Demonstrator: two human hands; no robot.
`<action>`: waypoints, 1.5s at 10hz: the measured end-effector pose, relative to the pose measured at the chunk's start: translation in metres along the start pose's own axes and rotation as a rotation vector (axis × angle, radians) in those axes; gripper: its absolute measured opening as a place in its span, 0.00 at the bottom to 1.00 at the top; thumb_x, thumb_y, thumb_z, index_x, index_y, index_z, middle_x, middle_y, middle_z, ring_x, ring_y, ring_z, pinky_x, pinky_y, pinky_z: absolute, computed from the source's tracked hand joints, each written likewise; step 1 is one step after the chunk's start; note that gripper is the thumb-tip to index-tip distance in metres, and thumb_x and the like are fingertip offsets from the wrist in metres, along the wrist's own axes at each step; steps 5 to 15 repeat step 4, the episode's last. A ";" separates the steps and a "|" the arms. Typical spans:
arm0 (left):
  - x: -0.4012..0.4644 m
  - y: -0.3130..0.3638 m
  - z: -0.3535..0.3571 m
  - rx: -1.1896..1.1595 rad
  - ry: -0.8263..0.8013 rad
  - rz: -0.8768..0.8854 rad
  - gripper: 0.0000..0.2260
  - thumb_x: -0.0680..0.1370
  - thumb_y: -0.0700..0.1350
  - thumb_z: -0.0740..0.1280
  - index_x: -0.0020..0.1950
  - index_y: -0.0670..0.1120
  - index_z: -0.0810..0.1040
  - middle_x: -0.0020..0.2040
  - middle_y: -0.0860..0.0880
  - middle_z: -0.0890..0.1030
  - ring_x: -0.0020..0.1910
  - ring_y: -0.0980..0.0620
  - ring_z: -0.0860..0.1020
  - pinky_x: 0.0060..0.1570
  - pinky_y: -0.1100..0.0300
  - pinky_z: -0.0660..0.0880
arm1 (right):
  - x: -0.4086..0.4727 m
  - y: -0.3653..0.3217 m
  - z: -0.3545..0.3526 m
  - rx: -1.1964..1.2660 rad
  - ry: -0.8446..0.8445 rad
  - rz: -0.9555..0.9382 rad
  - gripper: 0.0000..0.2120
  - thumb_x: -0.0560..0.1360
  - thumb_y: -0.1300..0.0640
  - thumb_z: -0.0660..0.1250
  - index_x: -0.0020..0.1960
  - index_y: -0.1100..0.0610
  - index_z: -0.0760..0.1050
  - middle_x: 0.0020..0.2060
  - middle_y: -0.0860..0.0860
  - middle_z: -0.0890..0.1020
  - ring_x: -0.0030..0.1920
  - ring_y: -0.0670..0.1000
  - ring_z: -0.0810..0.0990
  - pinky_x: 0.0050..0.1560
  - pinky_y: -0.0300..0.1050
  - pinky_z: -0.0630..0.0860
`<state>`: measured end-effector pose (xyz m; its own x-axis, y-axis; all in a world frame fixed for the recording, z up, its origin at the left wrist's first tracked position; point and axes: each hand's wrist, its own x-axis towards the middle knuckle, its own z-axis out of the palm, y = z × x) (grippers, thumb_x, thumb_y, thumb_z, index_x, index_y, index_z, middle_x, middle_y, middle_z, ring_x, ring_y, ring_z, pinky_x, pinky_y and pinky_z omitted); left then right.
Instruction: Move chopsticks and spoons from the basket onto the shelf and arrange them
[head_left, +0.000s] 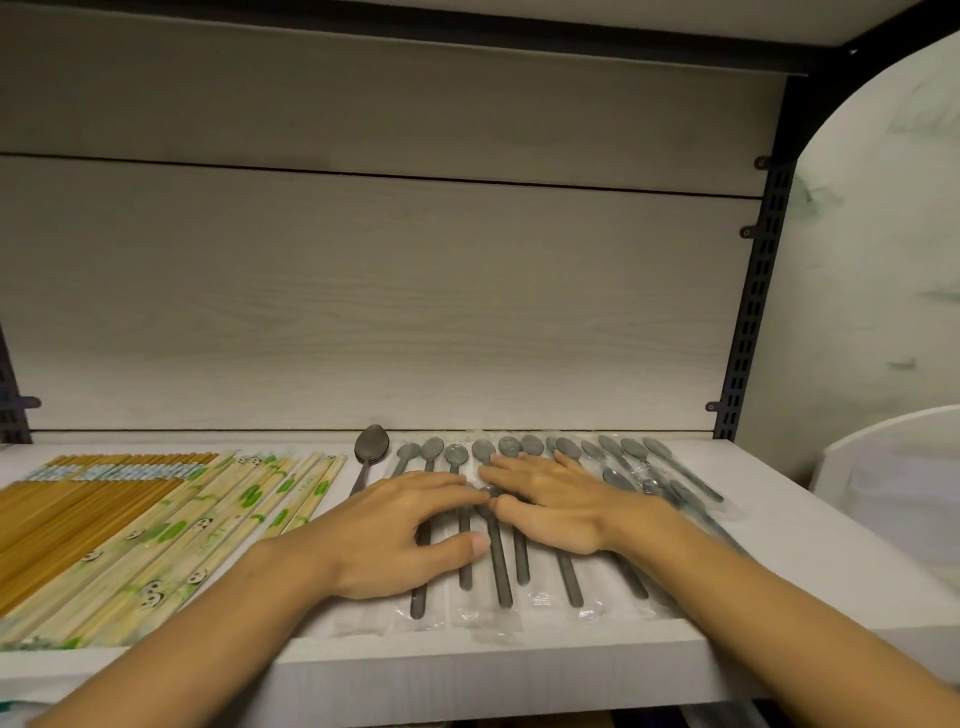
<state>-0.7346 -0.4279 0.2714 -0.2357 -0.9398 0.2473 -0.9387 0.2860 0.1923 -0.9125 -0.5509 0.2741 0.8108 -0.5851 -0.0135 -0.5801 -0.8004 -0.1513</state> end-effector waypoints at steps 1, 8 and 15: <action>-0.001 0.001 -0.001 -0.004 0.026 0.008 0.22 0.78 0.63 0.57 0.72 0.61 0.66 0.71 0.63 0.67 0.63 0.73 0.59 0.55 0.83 0.52 | -0.004 -0.002 -0.003 -0.003 0.080 -0.016 0.30 0.77 0.39 0.46 0.78 0.45 0.52 0.79 0.45 0.51 0.78 0.49 0.47 0.76 0.56 0.41; -0.009 0.005 -0.012 0.161 0.085 -0.104 0.27 0.76 0.67 0.53 0.72 0.58 0.67 0.71 0.59 0.69 0.68 0.60 0.66 0.66 0.62 0.62 | -0.020 0.003 -0.013 0.059 0.225 -0.002 0.30 0.76 0.34 0.51 0.75 0.45 0.60 0.74 0.47 0.67 0.73 0.52 0.65 0.70 0.53 0.64; -0.009 0.005 -0.012 0.161 0.085 -0.104 0.27 0.76 0.67 0.53 0.72 0.58 0.67 0.71 0.59 0.69 0.68 0.60 0.66 0.66 0.62 0.62 | -0.020 0.003 -0.013 0.059 0.225 -0.002 0.30 0.76 0.34 0.51 0.75 0.45 0.60 0.74 0.47 0.67 0.73 0.52 0.65 0.70 0.53 0.64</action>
